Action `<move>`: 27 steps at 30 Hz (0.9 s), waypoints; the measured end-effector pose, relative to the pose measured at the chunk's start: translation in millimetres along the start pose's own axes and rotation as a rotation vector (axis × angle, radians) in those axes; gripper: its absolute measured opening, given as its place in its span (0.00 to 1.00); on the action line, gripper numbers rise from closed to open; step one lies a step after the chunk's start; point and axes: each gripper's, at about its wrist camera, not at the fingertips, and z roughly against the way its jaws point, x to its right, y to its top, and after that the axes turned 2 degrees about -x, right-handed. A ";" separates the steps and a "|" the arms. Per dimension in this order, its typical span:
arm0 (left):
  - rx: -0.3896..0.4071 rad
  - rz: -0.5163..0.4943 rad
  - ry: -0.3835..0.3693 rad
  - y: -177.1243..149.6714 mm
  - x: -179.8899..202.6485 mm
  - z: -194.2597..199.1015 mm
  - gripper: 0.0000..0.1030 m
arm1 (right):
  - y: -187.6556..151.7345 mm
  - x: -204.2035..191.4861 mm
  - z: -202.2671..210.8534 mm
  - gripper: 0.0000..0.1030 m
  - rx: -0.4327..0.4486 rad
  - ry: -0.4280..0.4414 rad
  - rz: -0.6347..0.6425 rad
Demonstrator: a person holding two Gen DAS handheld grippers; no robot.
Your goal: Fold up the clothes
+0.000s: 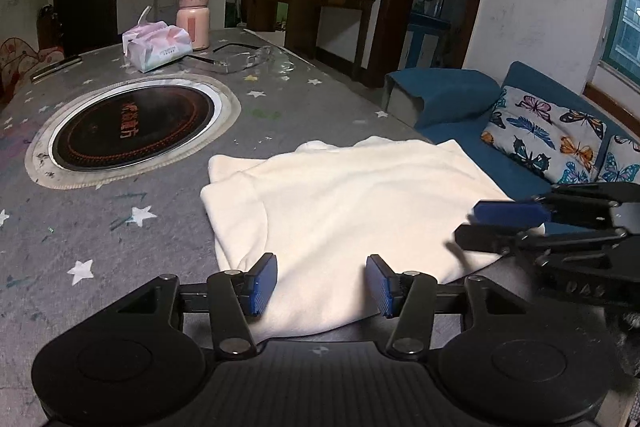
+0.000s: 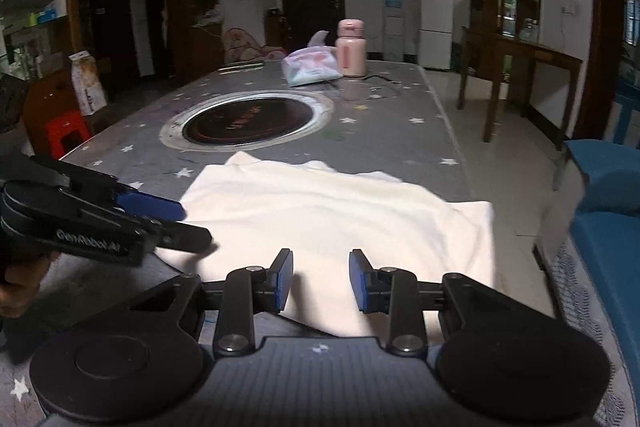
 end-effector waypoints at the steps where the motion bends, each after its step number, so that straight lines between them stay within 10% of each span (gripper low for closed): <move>1: 0.001 -0.007 0.002 -0.8 0.4 -0.6 0.52 | 0.0 -2.7 -3.3 0.30 -0.005 0.005 0.005; 27: 0.013 0.262 0.044 -21.3 -44.8 19.6 0.53 | -10.9 -0.5 -7.8 0.39 -0.027 -0.021 -0.027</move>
